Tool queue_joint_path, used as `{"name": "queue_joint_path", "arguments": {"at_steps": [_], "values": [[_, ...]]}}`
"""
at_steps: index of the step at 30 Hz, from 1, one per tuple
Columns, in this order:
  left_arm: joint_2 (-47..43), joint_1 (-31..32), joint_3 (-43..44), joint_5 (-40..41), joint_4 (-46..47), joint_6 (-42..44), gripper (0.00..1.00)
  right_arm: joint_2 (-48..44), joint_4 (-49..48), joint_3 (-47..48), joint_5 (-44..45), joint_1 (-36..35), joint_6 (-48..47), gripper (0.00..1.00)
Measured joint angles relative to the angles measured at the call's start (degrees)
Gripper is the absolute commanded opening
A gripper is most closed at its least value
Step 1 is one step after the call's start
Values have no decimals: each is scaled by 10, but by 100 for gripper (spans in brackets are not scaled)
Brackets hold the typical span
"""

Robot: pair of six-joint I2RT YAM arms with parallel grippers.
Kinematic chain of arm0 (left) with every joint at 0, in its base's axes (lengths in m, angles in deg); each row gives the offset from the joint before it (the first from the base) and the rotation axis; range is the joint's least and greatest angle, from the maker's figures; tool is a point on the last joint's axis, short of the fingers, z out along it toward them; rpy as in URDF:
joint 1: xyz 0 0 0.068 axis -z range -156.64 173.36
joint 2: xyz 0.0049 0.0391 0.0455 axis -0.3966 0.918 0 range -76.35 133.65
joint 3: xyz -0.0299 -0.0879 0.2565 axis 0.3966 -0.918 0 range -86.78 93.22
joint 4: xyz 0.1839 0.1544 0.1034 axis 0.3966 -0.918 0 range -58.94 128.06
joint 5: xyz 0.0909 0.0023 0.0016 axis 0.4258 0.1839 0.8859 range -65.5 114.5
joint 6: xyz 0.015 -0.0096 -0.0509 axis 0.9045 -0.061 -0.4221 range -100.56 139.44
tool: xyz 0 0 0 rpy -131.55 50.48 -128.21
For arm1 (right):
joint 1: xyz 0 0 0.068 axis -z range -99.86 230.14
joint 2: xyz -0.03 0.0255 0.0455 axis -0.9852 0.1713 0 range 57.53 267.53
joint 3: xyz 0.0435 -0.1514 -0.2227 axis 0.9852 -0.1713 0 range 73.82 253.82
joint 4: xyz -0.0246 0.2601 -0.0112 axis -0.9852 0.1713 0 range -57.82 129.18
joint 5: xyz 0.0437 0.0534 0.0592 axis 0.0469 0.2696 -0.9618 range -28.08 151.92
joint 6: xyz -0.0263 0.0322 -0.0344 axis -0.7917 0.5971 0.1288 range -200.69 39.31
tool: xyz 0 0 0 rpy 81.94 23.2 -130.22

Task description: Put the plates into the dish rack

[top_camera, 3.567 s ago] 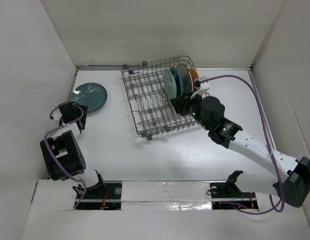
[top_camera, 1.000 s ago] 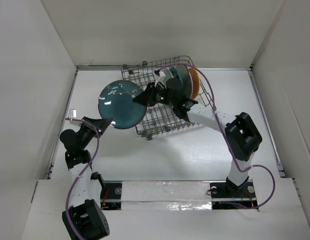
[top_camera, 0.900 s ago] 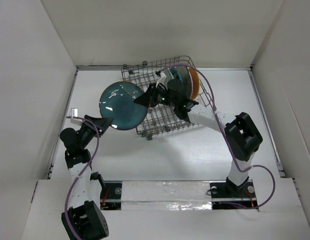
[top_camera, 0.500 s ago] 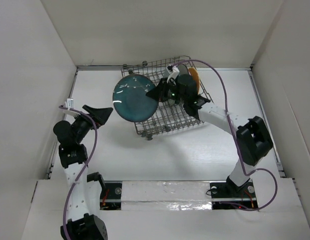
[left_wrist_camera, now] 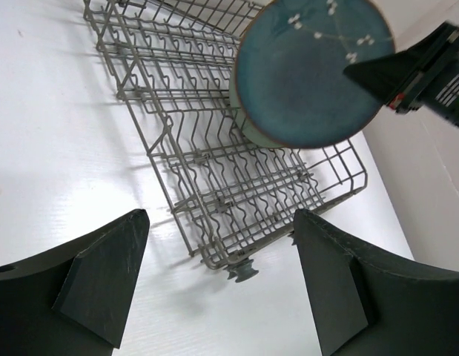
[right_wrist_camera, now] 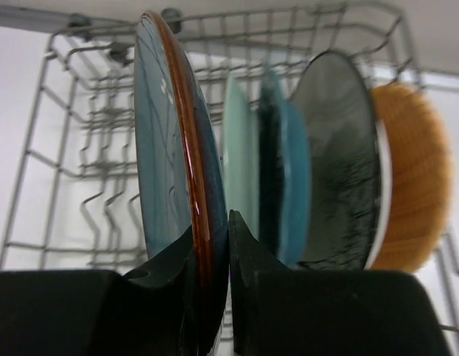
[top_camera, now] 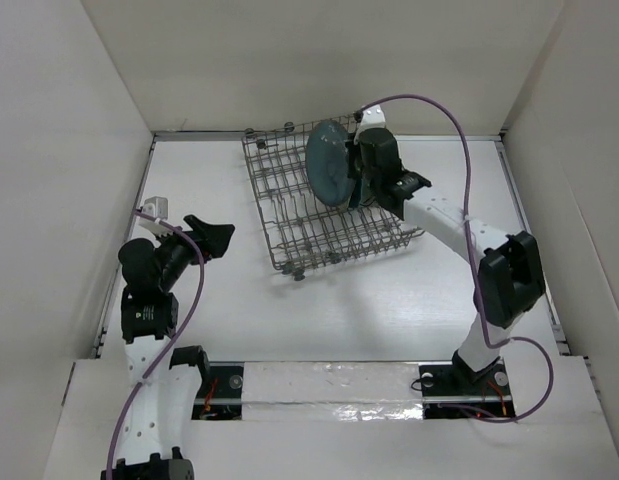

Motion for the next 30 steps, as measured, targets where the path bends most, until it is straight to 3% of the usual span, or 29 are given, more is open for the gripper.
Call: {"name": "queue_joint_path", "arguments": {"at_steps": [13,24,28,30], "values": [[-5,17,3,20,-35,30,72,122,-2,104,170,-56,-163,0],[-5,17,4,25,-36,33,71,166,-4,122,216,-83,-181,0],[-6,17,4,25,-36,33,71,177,-1,132,237,-87,-164,10],[-6,17,4,25,-36,33,71,179,0,133,246,-90,-149,22]]}}
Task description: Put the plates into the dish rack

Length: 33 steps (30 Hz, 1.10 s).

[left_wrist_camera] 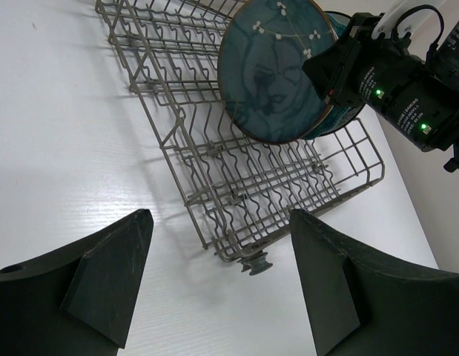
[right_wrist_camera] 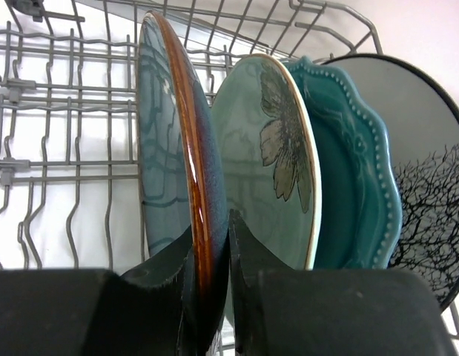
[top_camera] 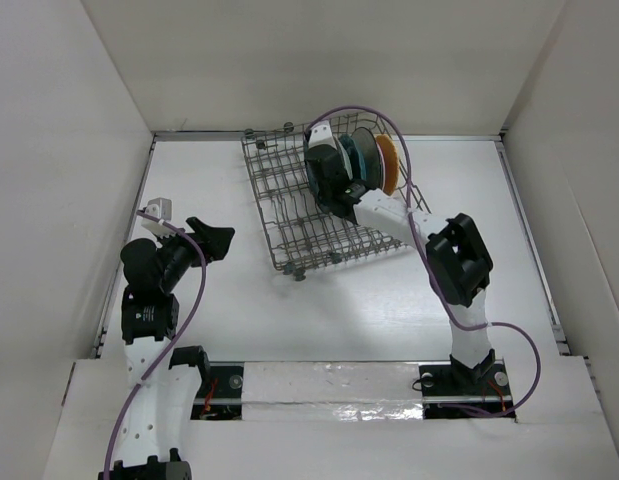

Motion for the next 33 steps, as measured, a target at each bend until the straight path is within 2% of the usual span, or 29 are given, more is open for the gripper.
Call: {"name": "queue_joint_path", "arguments": {"at_steps": [3,10,14,17,19,20,22,27,33], "values": [[0,0,0,0,0,0,71,0,1,0,3,-1,28,36],[0,0,0,1,0,0,71,-1,0,2,-3,-4,74,53],[0,0,0,1,0,0,72,-15,-1,0,-10,-4,92,67],[0,0,0,1,0,0,73,-48,-2,-12,-23,-4,103,79],[1,0,0,0,0,0,75,-80,-3,-26,-36,-4,110,83],[1,0,0,0,0,0,75,-100,-3,-32,-43,-4,113,90],[4,0,0,0,0,0,75,-145,-8,-52,-55,-5,118,96],[5,0,0,-5,1,-1,76,-294,-48,-135,-64,-31,119,98],[4,-1,0,-10,8,-3,76,-504,-158,-281,-59,-53,123,97]]}}
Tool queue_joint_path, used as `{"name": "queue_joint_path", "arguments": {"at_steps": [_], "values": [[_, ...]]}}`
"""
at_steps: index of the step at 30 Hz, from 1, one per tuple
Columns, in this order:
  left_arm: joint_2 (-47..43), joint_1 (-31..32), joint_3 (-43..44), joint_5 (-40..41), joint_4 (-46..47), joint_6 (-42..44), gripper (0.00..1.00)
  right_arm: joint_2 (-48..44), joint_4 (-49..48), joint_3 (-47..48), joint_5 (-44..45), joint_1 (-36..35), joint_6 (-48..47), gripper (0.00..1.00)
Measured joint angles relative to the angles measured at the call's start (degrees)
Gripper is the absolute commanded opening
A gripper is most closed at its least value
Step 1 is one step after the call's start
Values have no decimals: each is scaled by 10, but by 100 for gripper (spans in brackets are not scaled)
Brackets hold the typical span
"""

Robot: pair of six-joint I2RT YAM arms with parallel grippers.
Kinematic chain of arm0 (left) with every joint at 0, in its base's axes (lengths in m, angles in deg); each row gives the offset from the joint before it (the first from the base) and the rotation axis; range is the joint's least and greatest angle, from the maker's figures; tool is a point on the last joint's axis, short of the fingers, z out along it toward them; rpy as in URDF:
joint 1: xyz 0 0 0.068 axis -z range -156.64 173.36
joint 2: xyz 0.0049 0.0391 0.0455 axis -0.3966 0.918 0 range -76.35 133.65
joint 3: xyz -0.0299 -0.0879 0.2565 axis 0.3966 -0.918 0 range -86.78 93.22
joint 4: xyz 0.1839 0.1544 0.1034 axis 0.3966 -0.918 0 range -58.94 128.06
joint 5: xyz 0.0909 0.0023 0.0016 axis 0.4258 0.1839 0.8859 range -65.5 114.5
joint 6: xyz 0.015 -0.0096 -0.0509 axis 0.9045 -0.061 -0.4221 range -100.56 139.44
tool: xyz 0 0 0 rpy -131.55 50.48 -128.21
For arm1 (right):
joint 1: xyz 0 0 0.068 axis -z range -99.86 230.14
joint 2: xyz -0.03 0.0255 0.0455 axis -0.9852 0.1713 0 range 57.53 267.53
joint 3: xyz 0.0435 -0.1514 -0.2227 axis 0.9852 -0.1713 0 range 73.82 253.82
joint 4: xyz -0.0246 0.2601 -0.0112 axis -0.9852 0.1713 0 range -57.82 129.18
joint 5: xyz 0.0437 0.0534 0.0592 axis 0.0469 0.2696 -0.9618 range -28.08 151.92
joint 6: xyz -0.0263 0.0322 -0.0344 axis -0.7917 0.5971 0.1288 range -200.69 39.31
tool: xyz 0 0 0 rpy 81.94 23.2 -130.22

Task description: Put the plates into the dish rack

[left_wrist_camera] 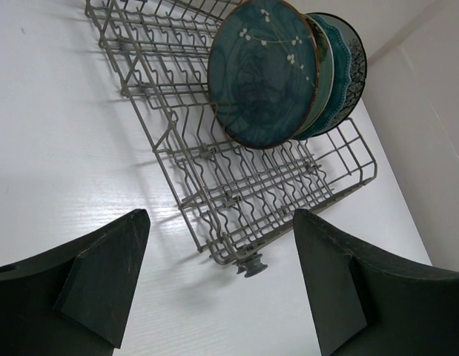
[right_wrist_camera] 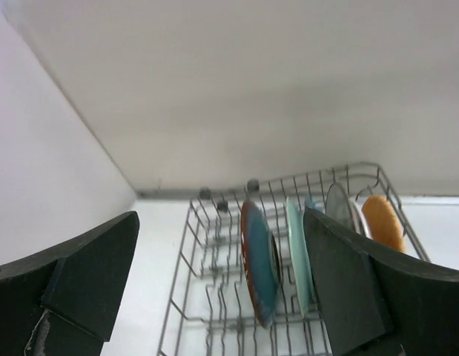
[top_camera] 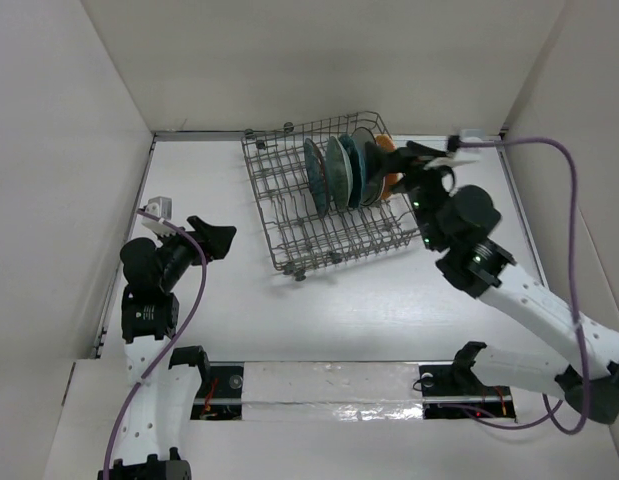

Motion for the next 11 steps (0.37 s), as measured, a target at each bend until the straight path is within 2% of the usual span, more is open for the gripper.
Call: {"name": "queue_joint_path", "arguments": {"at_steps": [6,11], "values": [[-1,0,1,-7,25,-6,73,-169,-96,-107,30,6,3,96],[-5,0,2,-6,30,-8,73,-196,-110,-120,40,40,23,96]]}}
